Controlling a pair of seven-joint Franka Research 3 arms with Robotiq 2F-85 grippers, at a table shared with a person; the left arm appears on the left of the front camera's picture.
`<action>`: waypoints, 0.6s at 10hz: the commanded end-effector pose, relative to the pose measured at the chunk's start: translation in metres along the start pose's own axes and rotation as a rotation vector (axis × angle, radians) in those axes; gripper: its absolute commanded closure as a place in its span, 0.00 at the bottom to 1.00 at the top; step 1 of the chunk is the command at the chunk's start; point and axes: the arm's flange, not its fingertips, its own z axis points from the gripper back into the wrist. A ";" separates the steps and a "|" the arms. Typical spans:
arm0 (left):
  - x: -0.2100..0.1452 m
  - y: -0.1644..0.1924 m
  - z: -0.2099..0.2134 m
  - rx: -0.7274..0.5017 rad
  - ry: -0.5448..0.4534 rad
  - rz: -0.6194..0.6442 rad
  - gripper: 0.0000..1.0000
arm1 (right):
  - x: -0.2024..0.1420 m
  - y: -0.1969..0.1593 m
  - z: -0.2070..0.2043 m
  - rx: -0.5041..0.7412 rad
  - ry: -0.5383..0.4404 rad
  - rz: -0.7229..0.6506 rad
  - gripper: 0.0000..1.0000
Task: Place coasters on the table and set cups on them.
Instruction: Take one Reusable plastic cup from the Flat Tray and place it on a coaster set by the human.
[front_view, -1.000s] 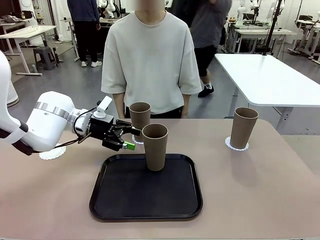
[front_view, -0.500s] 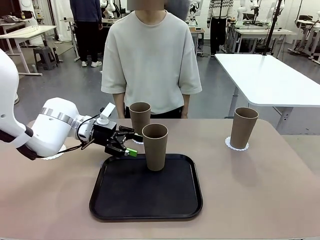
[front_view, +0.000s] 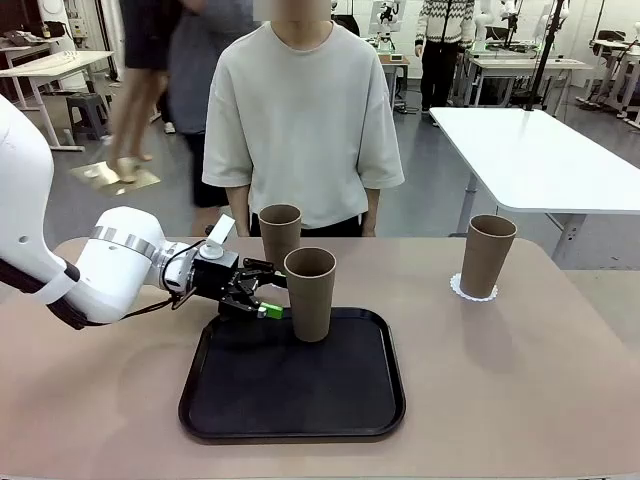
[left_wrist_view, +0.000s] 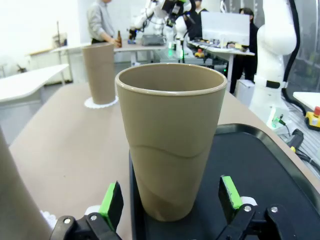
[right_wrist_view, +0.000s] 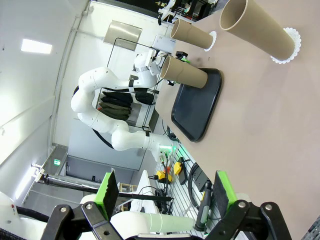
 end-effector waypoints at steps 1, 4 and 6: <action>-0.002 0.003 -0.013 0.026 -0.006 -0.033 0.00 | 0.000 0.002 0.000 -0.001 -0.002 -0.018 0.00; -0.004 0.007 -0.018 0.023 -0.006 -0.019 0.00 | 0.000 0.002 0.000 -0.001 -0.002 -0.018 0.00; -0.005 0.009 -0.022 0.013 -0.009 -0.006 0.00 | 0.000 0.002 0.000 -0.001 -0.002 -0.018 0.00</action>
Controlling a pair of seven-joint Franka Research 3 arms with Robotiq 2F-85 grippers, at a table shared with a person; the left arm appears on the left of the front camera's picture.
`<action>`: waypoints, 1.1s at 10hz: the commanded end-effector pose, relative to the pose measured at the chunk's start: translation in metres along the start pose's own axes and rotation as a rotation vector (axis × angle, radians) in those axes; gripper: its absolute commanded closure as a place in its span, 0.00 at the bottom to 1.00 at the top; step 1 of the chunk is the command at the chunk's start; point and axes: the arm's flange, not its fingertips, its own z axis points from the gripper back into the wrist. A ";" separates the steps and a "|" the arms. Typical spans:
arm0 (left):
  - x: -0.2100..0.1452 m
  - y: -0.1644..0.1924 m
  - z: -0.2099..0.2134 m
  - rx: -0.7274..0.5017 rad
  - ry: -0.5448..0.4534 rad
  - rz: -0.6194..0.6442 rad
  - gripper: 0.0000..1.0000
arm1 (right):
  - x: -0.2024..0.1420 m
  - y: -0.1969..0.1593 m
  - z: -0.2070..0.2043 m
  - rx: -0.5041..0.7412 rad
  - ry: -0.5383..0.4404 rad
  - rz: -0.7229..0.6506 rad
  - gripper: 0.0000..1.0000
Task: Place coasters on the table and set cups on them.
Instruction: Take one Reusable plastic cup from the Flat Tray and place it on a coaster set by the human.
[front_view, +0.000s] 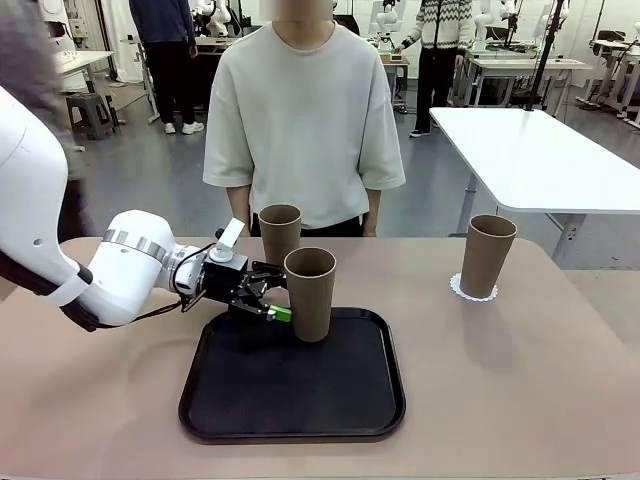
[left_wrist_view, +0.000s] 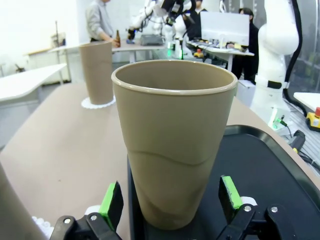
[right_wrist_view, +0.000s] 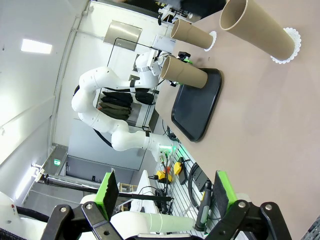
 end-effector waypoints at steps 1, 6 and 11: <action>-0.002 0.006 -0.008 0.016 -0.008 -0.008 0.00 | 0.000 0.002 0.000 -0.001 -0.002 -0.018 0.00; -0.001 0.009 -0.019 -0.003 -0.010 -0.016 0.00 | 0.000 0.002 0.000 -0.001 -0.002 -0.018 0.00; 0.003 0.008 -0.036 -0.039 0.006 -0.034 0.00 | 0.000 0.002 0.000 -0.001 -0.002 -0.018 0.00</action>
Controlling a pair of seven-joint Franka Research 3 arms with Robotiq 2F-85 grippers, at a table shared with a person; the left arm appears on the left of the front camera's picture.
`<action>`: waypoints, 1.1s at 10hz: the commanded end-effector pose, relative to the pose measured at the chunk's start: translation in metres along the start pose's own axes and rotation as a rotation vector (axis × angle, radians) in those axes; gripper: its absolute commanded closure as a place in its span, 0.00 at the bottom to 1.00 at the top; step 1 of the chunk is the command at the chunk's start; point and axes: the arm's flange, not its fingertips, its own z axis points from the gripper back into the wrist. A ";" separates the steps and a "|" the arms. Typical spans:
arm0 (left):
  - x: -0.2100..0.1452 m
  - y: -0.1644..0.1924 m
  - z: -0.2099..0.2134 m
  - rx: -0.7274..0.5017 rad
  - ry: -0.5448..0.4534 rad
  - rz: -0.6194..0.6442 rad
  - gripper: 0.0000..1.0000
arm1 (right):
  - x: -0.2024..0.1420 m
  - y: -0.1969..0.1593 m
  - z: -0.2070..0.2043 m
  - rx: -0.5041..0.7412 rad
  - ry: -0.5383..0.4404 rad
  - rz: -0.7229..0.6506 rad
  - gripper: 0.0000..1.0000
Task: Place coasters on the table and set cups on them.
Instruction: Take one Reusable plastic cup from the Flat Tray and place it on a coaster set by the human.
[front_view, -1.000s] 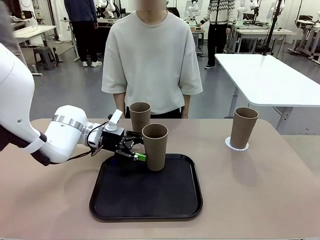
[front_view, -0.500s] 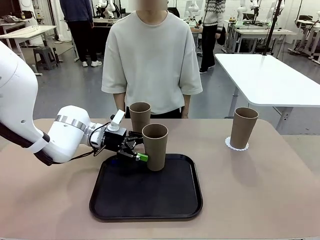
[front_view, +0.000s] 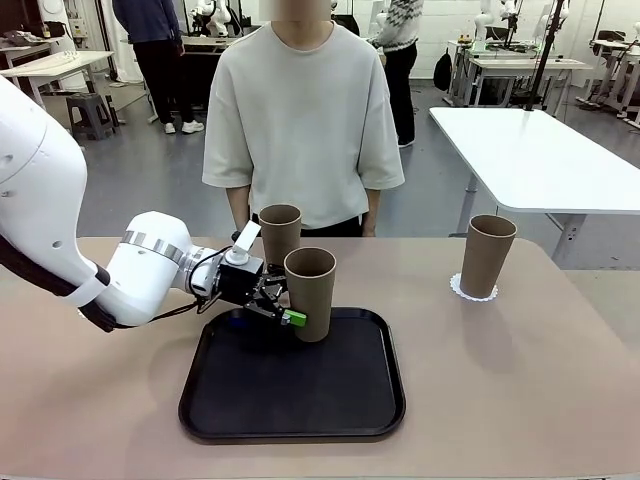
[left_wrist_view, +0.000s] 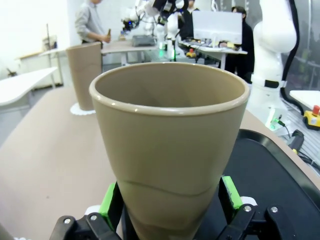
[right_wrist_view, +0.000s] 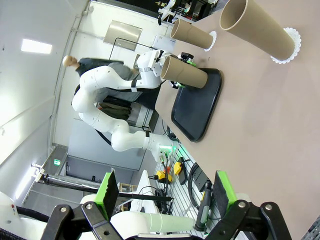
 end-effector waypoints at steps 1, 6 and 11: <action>0.000 0.005 -0.010 -0.001 0.010 -0.021 0.00 | 0.000 0.002 0.000 -0.001 -0.002 -0.018 0.00; 0.003 0.006 -0.016 -0.021 0.001 -0.021 0.69 | 0.000 0.002 0.000 -0.001 -0.002 -0.018 0.00; 0.006 0.003 -0.014 -0.022 -0.010 -0.015 1.00 | 0.000 0.002 0.000 -0.001 -0.002 -0.018 0.00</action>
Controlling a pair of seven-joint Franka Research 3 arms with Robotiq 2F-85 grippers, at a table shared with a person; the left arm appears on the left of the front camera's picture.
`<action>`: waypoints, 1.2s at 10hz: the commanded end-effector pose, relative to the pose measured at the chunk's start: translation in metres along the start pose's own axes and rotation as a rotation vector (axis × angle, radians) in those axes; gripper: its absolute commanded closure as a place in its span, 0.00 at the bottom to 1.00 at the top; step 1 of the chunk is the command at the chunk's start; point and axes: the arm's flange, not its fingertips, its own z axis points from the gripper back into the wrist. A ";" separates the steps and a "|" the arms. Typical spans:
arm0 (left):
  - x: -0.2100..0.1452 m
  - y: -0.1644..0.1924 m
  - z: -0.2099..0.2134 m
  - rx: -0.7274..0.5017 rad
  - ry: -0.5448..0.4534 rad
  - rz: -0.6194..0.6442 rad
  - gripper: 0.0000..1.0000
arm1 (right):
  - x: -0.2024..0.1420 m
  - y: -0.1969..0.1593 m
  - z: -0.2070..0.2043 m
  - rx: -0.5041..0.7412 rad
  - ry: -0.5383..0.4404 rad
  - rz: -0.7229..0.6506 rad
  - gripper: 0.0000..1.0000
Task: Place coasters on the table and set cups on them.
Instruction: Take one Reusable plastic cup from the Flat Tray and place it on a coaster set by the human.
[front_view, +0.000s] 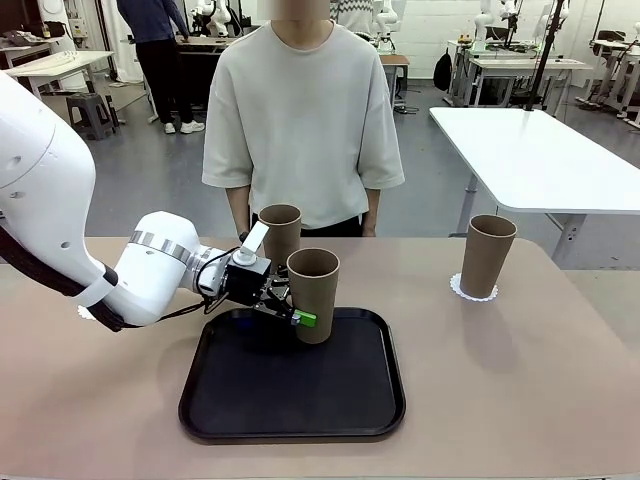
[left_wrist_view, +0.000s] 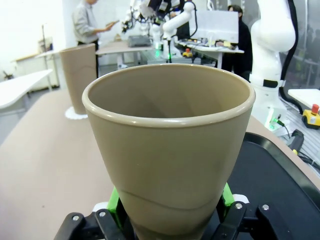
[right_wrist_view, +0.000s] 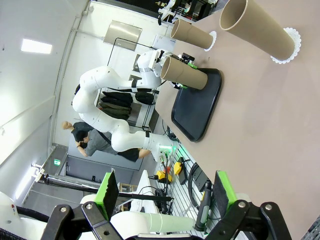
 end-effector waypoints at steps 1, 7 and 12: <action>0.010 -0.005 0.002 -0.016 0.007 0.005 1.00 | 0.000 0.002 0.000 -0.001 -0.002 -0.018 0.00; 0.145 -0.084 0.088 0.046 0.076 0.097 1.00 | 0.000 0.002 0.000 -0.001 -0.002 -0.018 0.00; 0.180 -0.107 0.128 0.133 -0.011 0.096 1.00 | 0.000 0.002 0.000 -0.001 -0.002 -0.018 0.00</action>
